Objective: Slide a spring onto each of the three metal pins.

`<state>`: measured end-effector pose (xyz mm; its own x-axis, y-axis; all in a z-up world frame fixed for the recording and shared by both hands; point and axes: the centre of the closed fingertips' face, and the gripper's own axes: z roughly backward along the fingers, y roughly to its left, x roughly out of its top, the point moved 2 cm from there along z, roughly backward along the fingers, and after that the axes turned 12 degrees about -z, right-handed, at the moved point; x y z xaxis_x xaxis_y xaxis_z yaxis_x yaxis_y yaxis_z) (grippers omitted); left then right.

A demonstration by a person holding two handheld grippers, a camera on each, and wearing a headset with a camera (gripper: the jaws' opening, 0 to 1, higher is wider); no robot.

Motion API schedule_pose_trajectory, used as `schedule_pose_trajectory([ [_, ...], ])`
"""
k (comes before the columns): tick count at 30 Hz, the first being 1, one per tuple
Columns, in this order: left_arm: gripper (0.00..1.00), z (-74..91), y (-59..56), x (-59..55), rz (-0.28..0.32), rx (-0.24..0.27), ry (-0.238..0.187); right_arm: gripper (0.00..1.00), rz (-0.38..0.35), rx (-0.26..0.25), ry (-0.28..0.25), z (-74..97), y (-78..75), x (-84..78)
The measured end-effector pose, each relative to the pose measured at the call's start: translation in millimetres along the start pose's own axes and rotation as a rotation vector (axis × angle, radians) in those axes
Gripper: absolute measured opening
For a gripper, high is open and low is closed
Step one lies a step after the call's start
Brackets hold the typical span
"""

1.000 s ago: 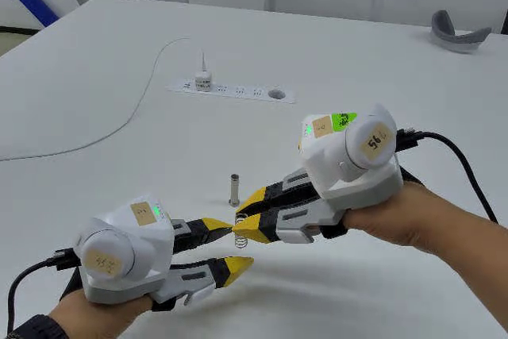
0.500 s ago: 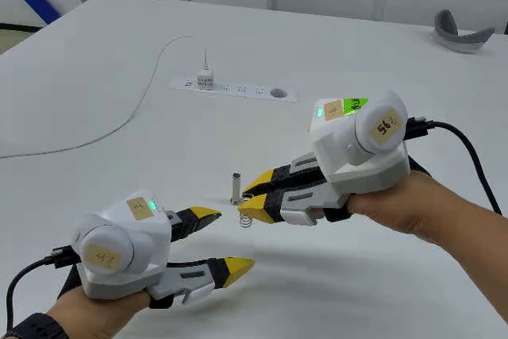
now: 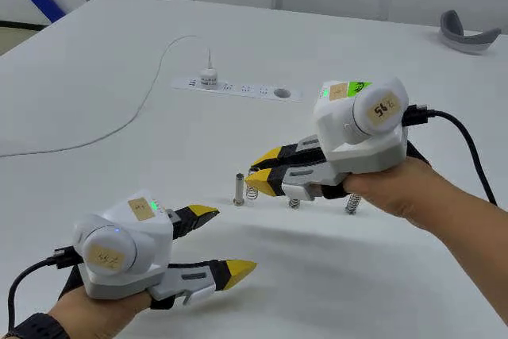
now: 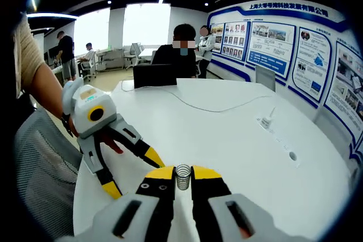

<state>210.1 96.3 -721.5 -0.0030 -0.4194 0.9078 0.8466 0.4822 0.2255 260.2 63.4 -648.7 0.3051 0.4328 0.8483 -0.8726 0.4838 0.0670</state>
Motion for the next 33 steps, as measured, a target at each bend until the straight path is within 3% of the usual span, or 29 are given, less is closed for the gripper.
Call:
schedule_pose_trajectory([
  [12, 0.56, 1.3, -0.3, -2.6, 0.006, 0.001, 0.008, 0.12, -0.024, -0.075, -0.055, -11.2, -22.4, 18.0],
  [33, 0.56, 2.7, 3.3, -7.2, 0.017, 0.006, 0.014, 0.12, -0.056, -0.065, -0.017, -33.2, -27.6, 6.6],
])
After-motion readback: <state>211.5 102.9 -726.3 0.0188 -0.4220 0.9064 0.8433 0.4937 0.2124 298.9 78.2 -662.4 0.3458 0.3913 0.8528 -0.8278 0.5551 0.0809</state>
